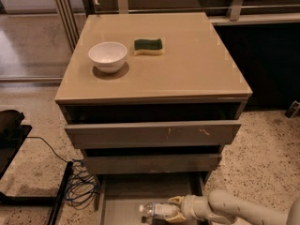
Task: Pick blue plastic bottle from bottom drawer and place on counter
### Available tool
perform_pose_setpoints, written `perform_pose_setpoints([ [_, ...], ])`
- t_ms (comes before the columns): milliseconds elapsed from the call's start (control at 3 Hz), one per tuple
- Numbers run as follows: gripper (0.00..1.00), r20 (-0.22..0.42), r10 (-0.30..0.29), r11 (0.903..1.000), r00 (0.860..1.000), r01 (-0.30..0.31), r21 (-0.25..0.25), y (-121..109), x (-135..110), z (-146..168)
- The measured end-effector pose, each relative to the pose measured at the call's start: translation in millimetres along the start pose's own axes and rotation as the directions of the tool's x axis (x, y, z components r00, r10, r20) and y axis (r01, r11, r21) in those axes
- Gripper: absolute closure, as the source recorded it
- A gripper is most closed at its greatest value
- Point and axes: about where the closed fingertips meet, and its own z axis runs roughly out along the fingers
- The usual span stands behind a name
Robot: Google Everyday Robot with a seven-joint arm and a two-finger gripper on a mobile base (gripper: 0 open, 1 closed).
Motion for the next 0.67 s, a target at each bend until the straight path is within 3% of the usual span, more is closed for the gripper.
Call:
perform_pose_setpoints([
  [333, 1.0, 0.006, -0.051, 0.998, 0.999, 0.05, 0.039, -17, -32, -66],
  [667, 1.0, -0.009, -0.109, 0.9893, 0.994, 0.109, 0.096, -27, -69, -124],
])
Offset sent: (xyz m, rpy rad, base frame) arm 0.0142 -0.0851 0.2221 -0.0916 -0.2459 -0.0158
